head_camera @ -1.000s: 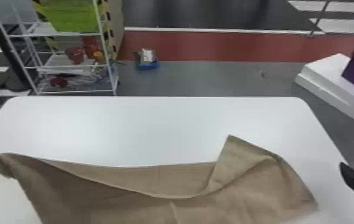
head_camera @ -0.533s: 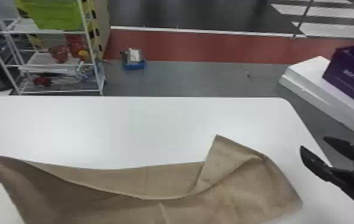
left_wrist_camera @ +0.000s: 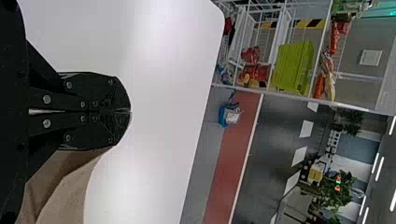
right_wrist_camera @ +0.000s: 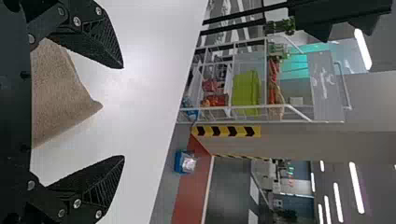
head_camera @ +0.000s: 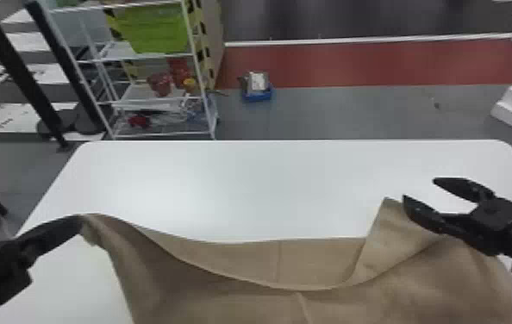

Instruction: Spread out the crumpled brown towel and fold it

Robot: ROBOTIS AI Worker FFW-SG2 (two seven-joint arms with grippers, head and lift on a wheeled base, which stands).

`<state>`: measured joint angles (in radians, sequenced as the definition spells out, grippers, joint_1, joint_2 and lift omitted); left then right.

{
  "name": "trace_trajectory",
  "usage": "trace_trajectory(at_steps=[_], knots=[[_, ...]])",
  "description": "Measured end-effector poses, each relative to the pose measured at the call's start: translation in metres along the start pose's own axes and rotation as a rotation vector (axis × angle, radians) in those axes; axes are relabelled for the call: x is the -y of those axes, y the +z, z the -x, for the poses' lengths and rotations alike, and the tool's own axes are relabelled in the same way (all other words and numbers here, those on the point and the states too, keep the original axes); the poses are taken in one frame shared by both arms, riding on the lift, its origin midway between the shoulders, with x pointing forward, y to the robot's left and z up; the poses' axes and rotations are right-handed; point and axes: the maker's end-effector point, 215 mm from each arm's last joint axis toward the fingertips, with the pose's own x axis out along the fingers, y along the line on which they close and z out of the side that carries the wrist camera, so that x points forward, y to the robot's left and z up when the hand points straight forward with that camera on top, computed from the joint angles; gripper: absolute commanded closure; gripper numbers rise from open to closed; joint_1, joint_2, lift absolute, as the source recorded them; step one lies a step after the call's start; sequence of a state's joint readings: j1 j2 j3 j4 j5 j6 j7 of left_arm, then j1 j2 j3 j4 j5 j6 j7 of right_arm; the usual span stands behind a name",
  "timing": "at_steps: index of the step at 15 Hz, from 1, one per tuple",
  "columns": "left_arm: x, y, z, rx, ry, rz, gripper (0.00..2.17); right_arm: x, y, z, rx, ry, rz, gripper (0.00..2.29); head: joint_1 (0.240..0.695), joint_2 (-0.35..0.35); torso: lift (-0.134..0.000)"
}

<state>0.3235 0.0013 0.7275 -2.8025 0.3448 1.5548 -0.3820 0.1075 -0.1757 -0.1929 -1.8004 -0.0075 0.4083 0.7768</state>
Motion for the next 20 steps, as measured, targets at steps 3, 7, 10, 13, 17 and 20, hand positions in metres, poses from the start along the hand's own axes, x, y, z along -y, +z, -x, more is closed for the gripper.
trace_trajectory(at_steps=[3, 7, 10, 13, 17, 20], knots=[[0.005, 0.000, 0.001, -0.001, 0.004, -0.021, 1.88, -0.006, -0.024, -0.016, -0.161, 0.023, -0.066, 0.22, 0.695, 0.168, -0.124], [0.001, -0.003, 0.005, -0.007, 0.014, -0.026, 1.88, 0.013, -0.024, -0.013, -0.226, -0.006, -0.083, 0.31, 0.695, 0.149, -0.124], [0.009, -0.006, 0.005, -0.014, 0.006, -0.035, 1.88, 0.019, -0.019, -0.012, -0.250, 0.011, -0.103, 0.32, 0.695, 0.136, -0.124], [0.018, -0.009, -0.001, -0.024, 0.002, -0.054, 1.88, 0.019, -0.029, -0.011, -0.304, 0.036, -0.133, 0.38, 0.695, 0.118, -0.124], [0.020, -0.014, -0.001, -0.038, 0.000, -0.058, 1.88, 0.026, -0.032, -0.017, -0.338, 0.023, -0.126, 0.41, 0.695, 0.108, -0.124], [0.021, -0.015, 0.001, -0.037, 0.002, -0.061, 1.88, 0.028, -0.031, -0.020, -0.366, 0.022, -0.125, 0.41, 0.695, 0.106, -0.124]])
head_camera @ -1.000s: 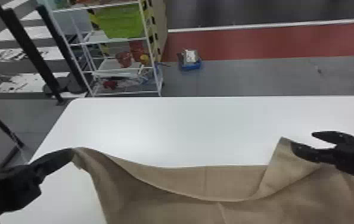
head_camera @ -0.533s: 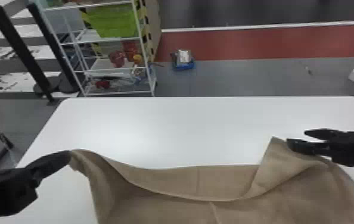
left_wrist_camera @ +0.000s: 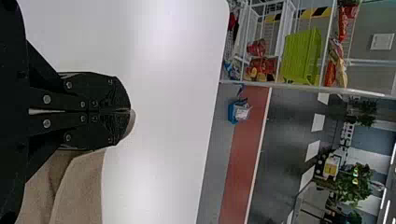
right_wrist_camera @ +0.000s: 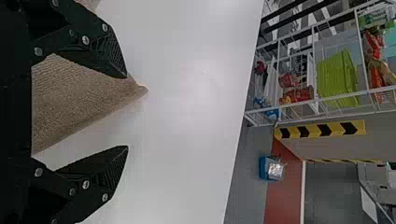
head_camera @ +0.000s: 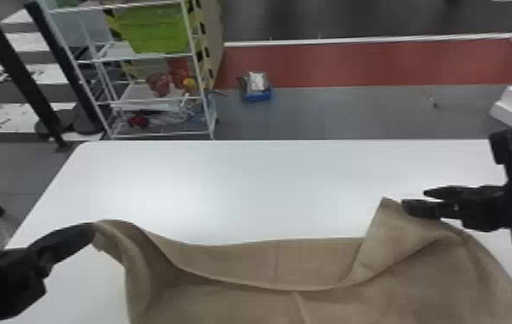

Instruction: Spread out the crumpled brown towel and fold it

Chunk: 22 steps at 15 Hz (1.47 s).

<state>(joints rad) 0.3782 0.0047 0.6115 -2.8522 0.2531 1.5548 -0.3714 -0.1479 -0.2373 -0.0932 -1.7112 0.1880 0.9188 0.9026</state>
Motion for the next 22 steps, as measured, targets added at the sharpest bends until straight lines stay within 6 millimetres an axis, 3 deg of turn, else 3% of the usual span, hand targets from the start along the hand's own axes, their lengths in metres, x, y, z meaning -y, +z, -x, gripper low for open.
trace_trajectory(at_steps=[5, 9, 17, 22], knots=[[0.000, 0.000, 0.000, 0.000, 0.003, -0.001, 1.88, -0.009, -0.009, -0.015, -0.079, 0.023, 0.002, 0.58, 0.695, 0.121, -0.124], [-0.004, 0.002, 0.000, 0.004, 0.011, -0.003, 1.88, -0.006, -0.011, -0.022, -0.105, 0.022, 0.001, 0.59, 0.695, 0.128, -0.124], [-0.006, 0.007, -0.002, 0.013, 0.017, -0.002, 1.88, -0.008, -0.009, -0.029, -0.142, 0.071, -0.020, 1.30, 0.695, 0.137, -0.124], [-0.006, 0.007, -0.002, 0.014, 0.014, -0.002, 1.88, -0.012, -0.014, -0.028, -0.129, 0.098, -0.050, 1.39, 0.695, 0.142, -0.124]])
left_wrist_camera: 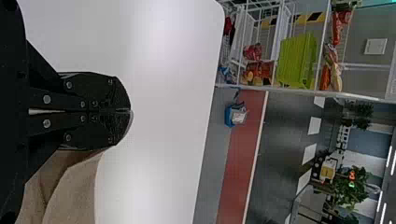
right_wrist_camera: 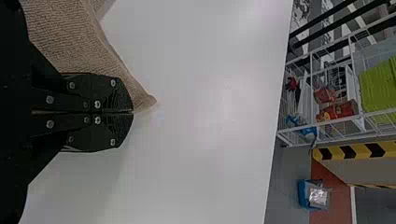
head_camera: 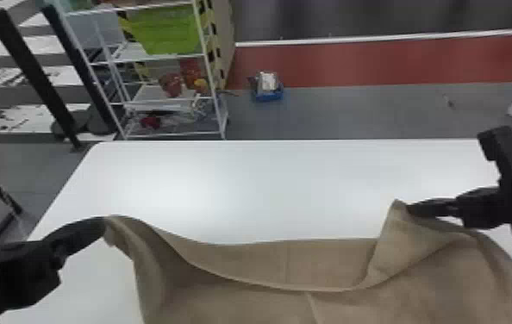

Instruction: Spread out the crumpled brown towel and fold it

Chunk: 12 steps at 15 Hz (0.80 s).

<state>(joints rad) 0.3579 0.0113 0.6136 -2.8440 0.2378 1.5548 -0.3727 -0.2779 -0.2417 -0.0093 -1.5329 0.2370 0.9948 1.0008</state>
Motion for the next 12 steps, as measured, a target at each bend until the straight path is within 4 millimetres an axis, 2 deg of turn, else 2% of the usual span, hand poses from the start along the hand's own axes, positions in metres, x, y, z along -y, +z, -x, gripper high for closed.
trace_trajectory(at_steps=[2, 4, 7, 9, 12], knots=[[-0.001, -0.001, 0.001, -0.001, 0.002, 0.000, 1.88, 0.000, 0.005, 0.012, 0.049, 0.000, -0.011, 1.40, 0.695, 0.138, -0.124], [-0.004, -0.001, 0.002, -0.001, 0.008, 0.001, 1.88, 0.000, 0.017, 0.035, 0.129, 0.002, -0.021, 1.42, 0.695, 0.130, -0.124], [-0.007, 0.000, 0.003, 0.003, 0.015, 0.003, 1.88, 0.004, 0.037, 0.081, 0.264, 0.000, -0.045, 1.42, 0.695, 0.112, -0.124], [-0.009, 0.004, 0.004, 0.012, 0.015, 0.005, 1.88, 0.011, 0.043, 0.115, 0.343, -0.012, -0.061, 1.42, 0.695, 0.081, -0.124], [-0.002, 0.021, 0.007, 0.054, -0.011, 0.002, 1.88, 0.015, 0.048, 0.164, 0.449, -0.017, -0.074, 1.42, 0.695, 0.045, -0.124]])
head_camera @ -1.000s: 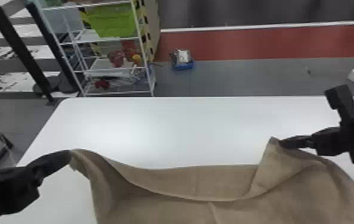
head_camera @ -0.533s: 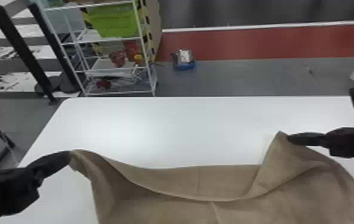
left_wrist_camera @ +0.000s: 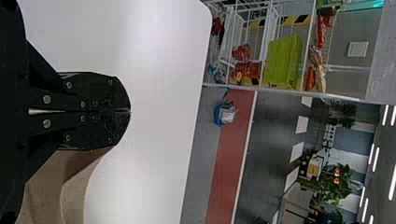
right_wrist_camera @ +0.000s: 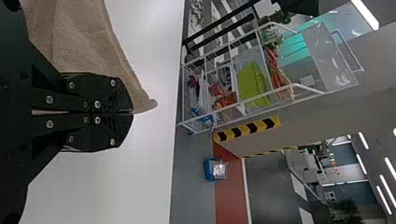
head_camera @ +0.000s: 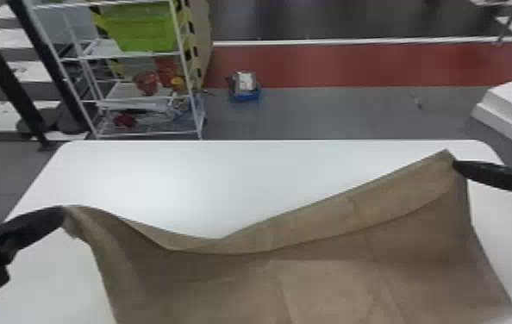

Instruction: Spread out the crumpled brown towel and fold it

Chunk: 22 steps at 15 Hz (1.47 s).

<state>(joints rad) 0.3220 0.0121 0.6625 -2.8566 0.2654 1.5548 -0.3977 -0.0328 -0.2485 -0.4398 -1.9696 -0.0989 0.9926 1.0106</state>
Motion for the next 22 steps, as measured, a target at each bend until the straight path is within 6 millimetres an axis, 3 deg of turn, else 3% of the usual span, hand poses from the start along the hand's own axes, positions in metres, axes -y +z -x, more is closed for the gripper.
trace_trajectory(at_steps=[3, 5, 9, 13, 15, 18, 22], knots=[[-0.001, 0.016, 0.006, 0.040, 0.000, -0.006, 1.88, 0.006, 0.019, 0.048, 0.090, -0.023, -0.005, 1.42, 0.695, -0.001, -0.124], [-0.003, 0.021, 0.012, 0.057, -0.008, -0.003, 1.88, -0.001, 0.022, 0.081, 0.127, -0.026, 0.006, 1.43, 0.695, -0.015, -0.124], [-0.005, 0.026, 0.026, 0.081, -0.051, 0.017, 1.88, -0.040, 0.017, 0.145, 0.223, -0.016, 0.032, 1.45, 0.695, -0.018, -0.124], [-0.008, 0.037, 0.053, 0.132, -0.116, 0.048, 1.88, -0.088, 0.025, 0.223, 0.337, -0.006, 0.021, 1.45, 0.695, -0.019, -0.124], [-0.014, 0.040, 0.064, 0.151, -0.116, 0.060, 1.88, -0.100, 0.026, 0.248, 0.363, 0.003, -0.009, 1.45, 0.695, -0.014, -0.124], [-0.025, 0.044, 0.075, 0.172, -0.092, 0.066, 1.88, -0.122, 0.027, 0.268, 0.368, 0.054, -0.046, 1.45, 0.695, 0.012, -0.124], [-0.052, 0.052, 0.106, 0.224, -0.029, 0.086, 1.88, -0.153, 0.028, 0.288, 0.383, 0.144, -0.117, 1.48, 0.695, 0.115, -0.124]])
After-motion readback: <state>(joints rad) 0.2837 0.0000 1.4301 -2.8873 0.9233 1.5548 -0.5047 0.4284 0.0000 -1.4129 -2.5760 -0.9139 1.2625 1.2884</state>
